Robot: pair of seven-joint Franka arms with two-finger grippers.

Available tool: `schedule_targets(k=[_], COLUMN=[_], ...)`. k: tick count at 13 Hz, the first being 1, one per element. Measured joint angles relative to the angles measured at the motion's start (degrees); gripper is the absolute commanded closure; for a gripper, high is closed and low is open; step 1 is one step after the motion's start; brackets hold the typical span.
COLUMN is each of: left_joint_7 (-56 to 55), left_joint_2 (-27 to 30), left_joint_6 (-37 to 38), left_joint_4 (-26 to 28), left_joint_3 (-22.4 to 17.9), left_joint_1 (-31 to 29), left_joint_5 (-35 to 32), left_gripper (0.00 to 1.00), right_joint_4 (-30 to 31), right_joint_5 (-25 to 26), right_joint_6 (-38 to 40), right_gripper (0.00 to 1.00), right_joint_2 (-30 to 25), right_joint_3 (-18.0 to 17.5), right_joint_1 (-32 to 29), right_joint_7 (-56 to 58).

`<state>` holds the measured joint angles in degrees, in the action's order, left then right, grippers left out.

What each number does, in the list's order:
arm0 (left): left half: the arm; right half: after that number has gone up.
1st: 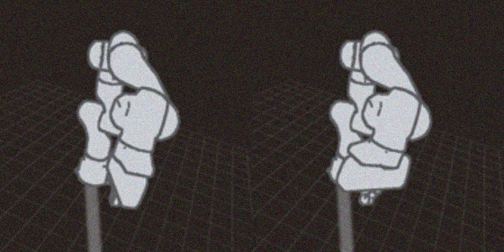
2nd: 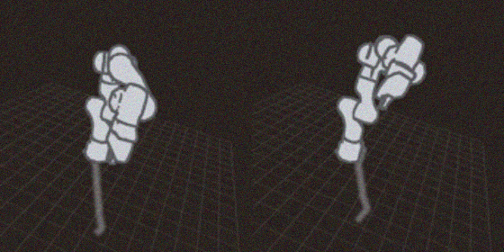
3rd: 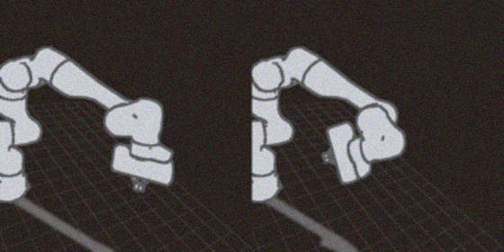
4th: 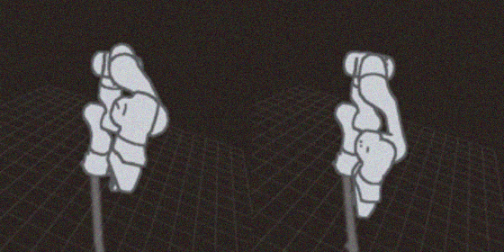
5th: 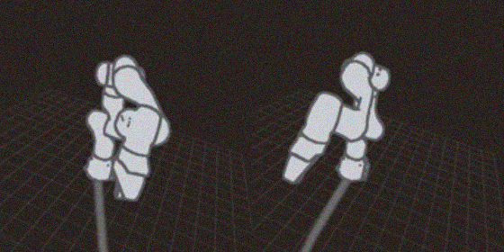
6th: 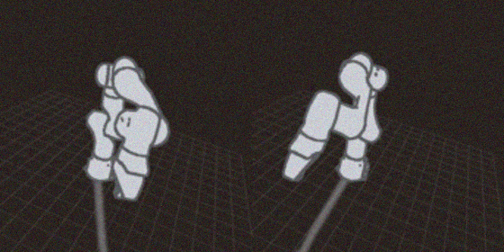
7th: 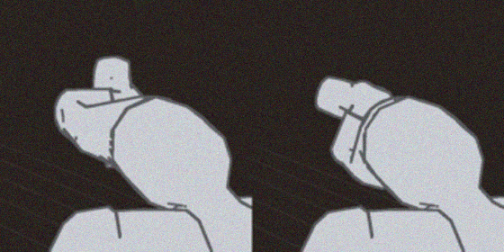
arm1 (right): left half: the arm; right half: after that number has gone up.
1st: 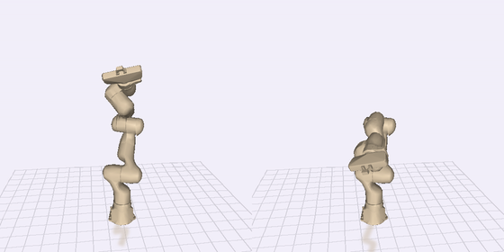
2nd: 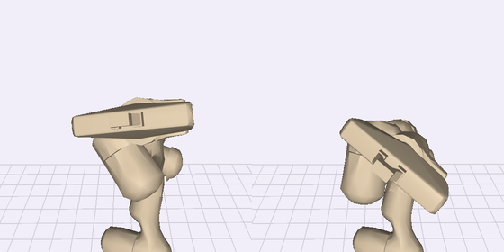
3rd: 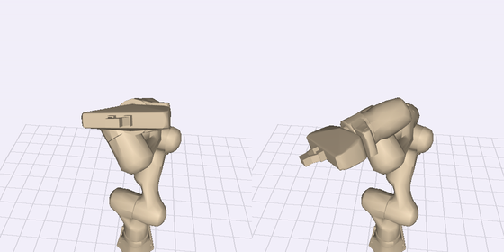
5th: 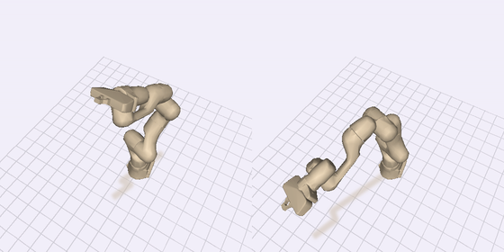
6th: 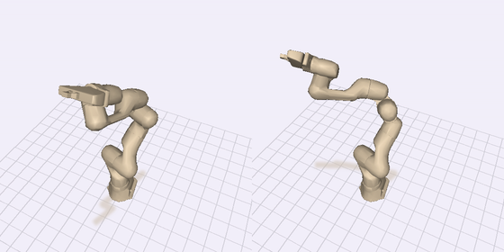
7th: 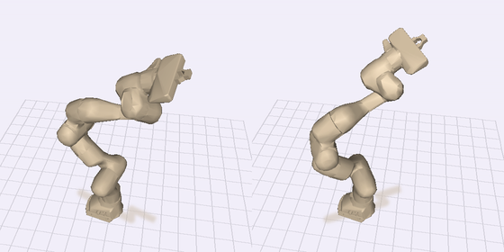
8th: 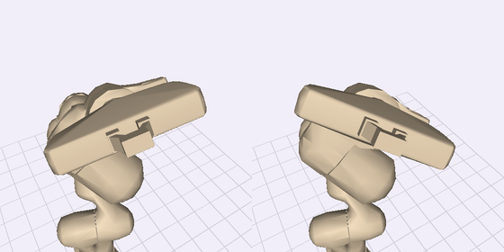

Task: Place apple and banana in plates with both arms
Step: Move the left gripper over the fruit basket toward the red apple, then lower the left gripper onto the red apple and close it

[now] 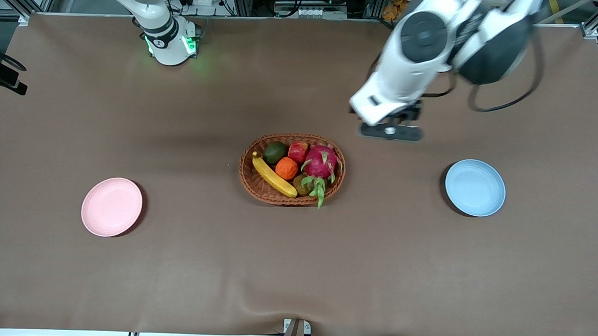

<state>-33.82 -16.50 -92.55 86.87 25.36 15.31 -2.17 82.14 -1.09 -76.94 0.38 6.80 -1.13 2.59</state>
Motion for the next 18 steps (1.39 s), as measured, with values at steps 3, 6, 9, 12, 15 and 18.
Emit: schedule_targets(k=[3,6,9,12,15,18], left_joint_7=[-1.21,-5.03,-8.44,-13.19,-14.40,-14.40], left_joint_2=[-6.03,-11.39,-16.33,-20.63,-23.30,-25.35], left_joint_6=[-6.90,-12.89,-18.10,-18.75,-21.18,-24.08], left_joint_4=[-0.02,-0.05,-0.37,-1.99,-2.52,-2.75], left_joint_3=[-0.09,-0.23,-0.28,-0.39,-0.66,-1.00], left_joint_1=[4.90,8.84,12.91,16.89,17.87,17.76], left_joint_5=[-1.72,-4.59,-8.69,-13.78,-17.56,-19.71], left_gripper=[0.00,0.00,0.00,0.00,0.00,0.00], right_joint_4=[0.00,0.01,0.00,0.00,0.00,0.00], right_joint_5=[0.00,0.00,0.02,0.02,0.02,0.02], right_joint_6=[0.00,0.00,0.01,0.01,0.00,0.00], right_gripper=[0.00,0.00,0.00,0.00,0.00,0.00], right_joint_2=[0.00,0.00,0.00,0.00,0.00,0.00], right_joint_3=[-0.08,-0.07,0.22,0.28,0.22,0.24], right_joint_1=[0.01,0.01,-0.08,-0.09,-0.09,-0.09], right_joint_7=[0.00,0.00,0.00,0.00,0.00,0.00])
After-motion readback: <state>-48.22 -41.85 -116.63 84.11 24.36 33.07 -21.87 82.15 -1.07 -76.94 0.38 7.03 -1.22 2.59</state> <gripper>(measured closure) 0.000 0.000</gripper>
